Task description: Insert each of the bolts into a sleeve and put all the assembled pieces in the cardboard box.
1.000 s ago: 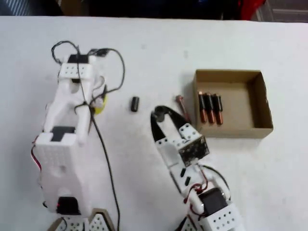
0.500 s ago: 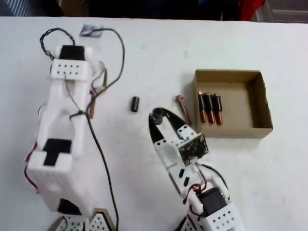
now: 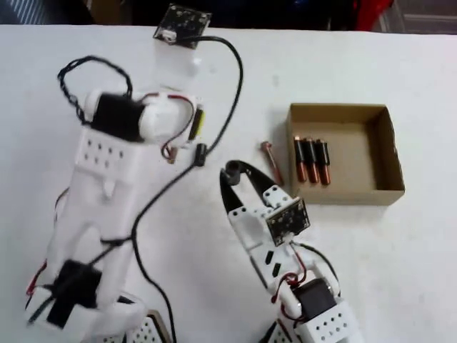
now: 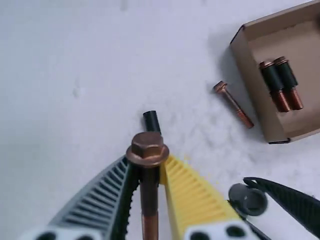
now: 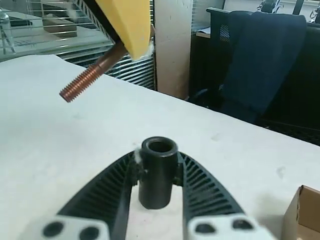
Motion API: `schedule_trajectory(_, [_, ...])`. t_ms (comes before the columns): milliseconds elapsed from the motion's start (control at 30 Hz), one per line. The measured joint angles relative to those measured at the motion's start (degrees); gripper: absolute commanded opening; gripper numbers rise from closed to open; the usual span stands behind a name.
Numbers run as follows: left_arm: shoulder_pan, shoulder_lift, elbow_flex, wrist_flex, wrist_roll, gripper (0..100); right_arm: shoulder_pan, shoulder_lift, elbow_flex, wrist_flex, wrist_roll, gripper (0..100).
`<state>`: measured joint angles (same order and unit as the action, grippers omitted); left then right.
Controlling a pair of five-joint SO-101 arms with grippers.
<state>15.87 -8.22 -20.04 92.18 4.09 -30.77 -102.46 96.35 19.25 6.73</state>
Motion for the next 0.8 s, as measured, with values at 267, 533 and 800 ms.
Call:
schedule_trajectory(267, [5.2, -6.9, 0.8, -2.6, 0.3, 2, 0.0, 0.0, 0.0, 0.0, 0.0, 1.7])
schedule_trajectory(533, [8.5, -16.3, 17.2, -15.5, 0.1, 2, 0.0, 0.0, 0.0, 0.0, 0.0, 1.7])
schedule_trajectory(800, [8.5, -30.7, 36.8, -32.3, 0.1, 2, 0.0, 0.0, 0.0, 0.0, 0.0, 1.7])
